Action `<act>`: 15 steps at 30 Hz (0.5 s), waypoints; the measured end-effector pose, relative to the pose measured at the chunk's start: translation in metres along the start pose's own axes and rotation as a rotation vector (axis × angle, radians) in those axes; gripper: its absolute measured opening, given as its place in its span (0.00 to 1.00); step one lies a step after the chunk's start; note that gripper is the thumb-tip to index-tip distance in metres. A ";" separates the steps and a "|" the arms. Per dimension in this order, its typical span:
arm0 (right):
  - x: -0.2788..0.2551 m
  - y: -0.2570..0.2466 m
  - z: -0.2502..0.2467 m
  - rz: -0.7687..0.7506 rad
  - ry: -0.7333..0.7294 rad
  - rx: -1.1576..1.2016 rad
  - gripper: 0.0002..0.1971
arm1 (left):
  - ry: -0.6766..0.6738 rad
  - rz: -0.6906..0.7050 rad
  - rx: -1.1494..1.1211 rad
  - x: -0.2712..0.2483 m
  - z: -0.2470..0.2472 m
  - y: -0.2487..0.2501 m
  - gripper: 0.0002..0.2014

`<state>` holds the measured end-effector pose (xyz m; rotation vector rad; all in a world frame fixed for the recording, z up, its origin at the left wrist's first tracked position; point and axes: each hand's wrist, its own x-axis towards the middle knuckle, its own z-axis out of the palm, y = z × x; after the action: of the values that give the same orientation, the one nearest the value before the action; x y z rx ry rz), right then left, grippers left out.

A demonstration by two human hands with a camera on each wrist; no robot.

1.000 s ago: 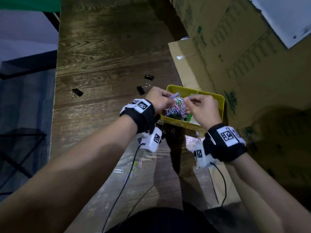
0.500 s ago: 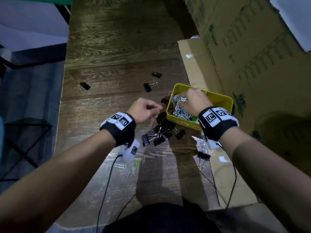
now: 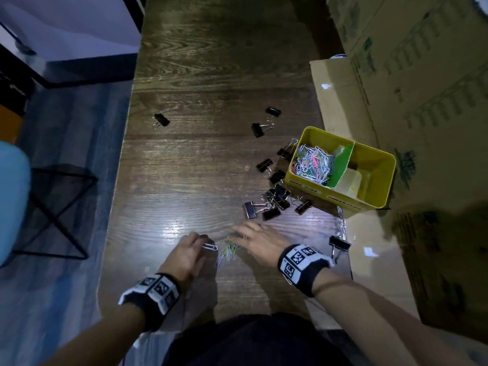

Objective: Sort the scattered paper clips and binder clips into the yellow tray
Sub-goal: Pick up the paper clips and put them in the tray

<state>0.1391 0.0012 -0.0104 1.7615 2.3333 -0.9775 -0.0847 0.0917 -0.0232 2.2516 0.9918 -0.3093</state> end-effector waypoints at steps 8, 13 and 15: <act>0.006 -0.006 0.017 0.076 0.032 0.026 0.26 | 0.103 -0.066 -0.010 0.004 0.016 0.046 0.07; 0.001 -0.018 0.022 0.201 0.107 0.117 0.22 | 0.061 -0.161 0.111 0.006 0.028 0.053 0.21; 0.002 -0.021 0.023 0.247 0.079 0.085 0.21 | 0.061 -0.155 0.114 0.009 0.030 0.056 0.19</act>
<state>0.1127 -0.0120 -0.0197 2.0948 2.0764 -0.9962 -0.0366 0.0495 -0.0236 2.3020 1.2124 -0.3748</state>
